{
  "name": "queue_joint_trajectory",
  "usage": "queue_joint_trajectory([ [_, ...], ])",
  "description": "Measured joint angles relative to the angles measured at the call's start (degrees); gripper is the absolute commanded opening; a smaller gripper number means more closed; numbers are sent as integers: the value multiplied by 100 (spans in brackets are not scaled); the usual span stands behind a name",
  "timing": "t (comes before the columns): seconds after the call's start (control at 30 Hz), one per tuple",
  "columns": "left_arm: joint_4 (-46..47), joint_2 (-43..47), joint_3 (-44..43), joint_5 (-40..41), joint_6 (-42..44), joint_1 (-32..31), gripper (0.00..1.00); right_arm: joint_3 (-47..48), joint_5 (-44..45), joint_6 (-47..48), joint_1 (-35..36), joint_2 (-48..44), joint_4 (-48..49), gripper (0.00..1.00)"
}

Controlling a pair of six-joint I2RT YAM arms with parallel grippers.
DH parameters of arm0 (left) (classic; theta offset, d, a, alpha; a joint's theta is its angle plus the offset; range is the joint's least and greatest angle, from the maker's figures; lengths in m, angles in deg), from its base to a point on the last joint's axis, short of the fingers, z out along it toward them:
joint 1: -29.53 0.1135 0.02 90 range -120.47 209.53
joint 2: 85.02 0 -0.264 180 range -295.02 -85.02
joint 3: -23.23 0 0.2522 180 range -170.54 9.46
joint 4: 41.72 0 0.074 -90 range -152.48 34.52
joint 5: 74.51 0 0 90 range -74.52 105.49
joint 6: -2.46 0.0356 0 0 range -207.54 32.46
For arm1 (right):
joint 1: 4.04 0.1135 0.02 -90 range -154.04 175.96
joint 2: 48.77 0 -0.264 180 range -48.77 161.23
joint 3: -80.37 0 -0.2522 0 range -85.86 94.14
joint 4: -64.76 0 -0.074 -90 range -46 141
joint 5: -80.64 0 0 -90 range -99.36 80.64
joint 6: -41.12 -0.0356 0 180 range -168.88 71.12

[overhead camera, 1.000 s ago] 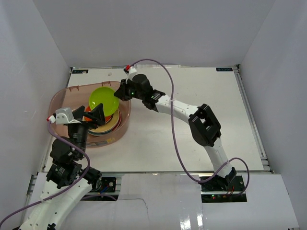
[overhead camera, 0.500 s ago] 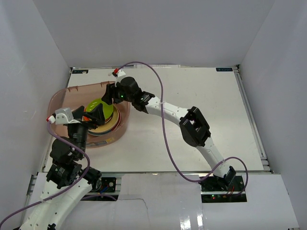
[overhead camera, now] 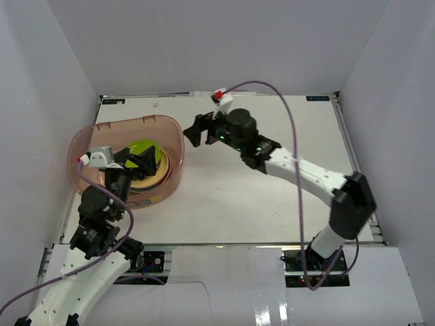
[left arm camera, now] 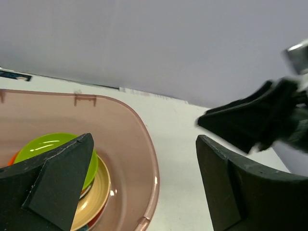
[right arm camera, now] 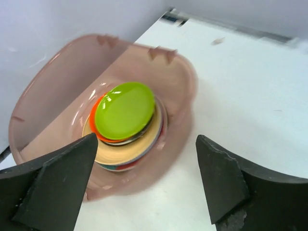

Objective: Place the plates into the plastic bin on the countertop

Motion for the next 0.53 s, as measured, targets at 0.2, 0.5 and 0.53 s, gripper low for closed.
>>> queue_joint_trajectory([
  [0.2,-66,-623,-227,-1108,-168,2,98,-2232,1593,844,-170,-3032,485,90],
  [0.5,-125,-1224,-319,-2564,-439,4,98,-4824,3668,1191,-190,-5665,367,90],
  [0.53,-120,-1231,-313,-2610,-461,4,98,-4905,3751,1193,-190,-5737,319,90],
])
